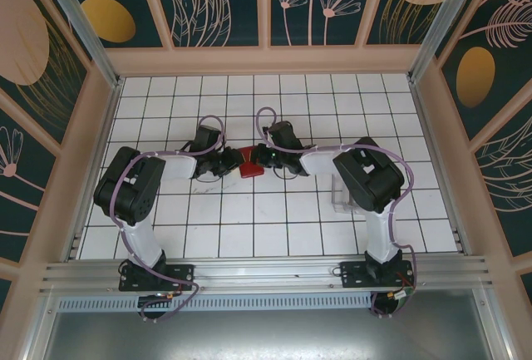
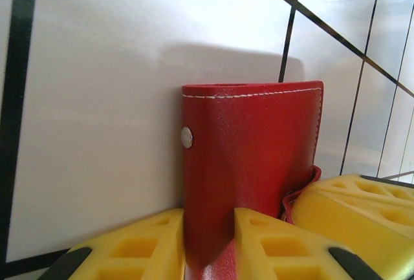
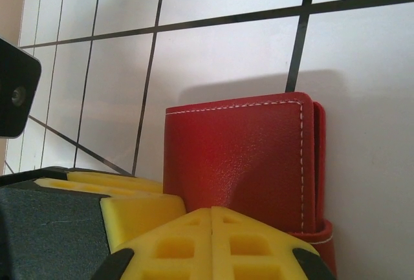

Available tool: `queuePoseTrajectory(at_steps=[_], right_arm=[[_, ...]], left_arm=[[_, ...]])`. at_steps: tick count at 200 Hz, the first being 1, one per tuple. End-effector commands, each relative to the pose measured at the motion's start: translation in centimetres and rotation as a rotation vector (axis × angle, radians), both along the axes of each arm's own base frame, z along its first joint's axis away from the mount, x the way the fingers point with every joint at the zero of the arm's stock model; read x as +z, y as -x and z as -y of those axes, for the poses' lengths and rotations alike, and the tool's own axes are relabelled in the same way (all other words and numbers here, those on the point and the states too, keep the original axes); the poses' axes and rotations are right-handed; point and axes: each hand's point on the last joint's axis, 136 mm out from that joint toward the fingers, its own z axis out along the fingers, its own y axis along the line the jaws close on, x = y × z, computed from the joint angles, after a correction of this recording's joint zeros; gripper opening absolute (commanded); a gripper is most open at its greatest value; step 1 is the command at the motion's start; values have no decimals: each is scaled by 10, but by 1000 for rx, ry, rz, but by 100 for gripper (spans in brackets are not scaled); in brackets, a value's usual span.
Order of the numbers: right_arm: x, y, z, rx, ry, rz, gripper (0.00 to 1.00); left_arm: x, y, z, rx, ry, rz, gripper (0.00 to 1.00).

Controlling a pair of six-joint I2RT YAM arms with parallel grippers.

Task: Put the credit cards into the card holder
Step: Close the button on the card holder.

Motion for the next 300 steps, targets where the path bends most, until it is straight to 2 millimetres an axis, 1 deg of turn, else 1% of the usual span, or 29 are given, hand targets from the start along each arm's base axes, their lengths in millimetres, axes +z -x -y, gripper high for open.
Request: queuePoseTrajectory(at_steps=[1, 22, 32, 57, 74, 116, 151, 197, 264, 300], right_arm=[[6, 0, 9, 8, 52, -14, 0], [22, -7, 6, 10, 38, 15, 0], [26, -10, 7, 7, 38, 23, 0], [24, -13, 9, 3, 36, 18, 0], [23, -13, 7, 7, 23, 8, 0], [30, -18, 3, 9, 4, 21, 0], [26, -13, -4, 35, -17, 0, 0], [19, -12, 0, 25, 5, -6, 0], [-8, -7, 3, 24, 30, -47, 0], [-14, -6, 2, 24, 33, -60, 0]], left_arm=[[-38, 16, 0, -11, -51, -80, 26], [-38, 17, 0, -12, -50, -81, 26], [-38, 17, 0, -12, -49, -81, 26], [-38, 16, 1, -14, -47, -81, 26], [-39, 16, 1, -14, -47, -81, 26], [-41, 18, 1, -16, -45, -89, 26], [-41, 18, 1, -15, -46, -88, 26], [-42, 19, 0, -13, -45, -92, 26], [-41, 19, 0, -11, -45, -89, 26], [-41, 20, -1, -8, -45, -91, 26]])
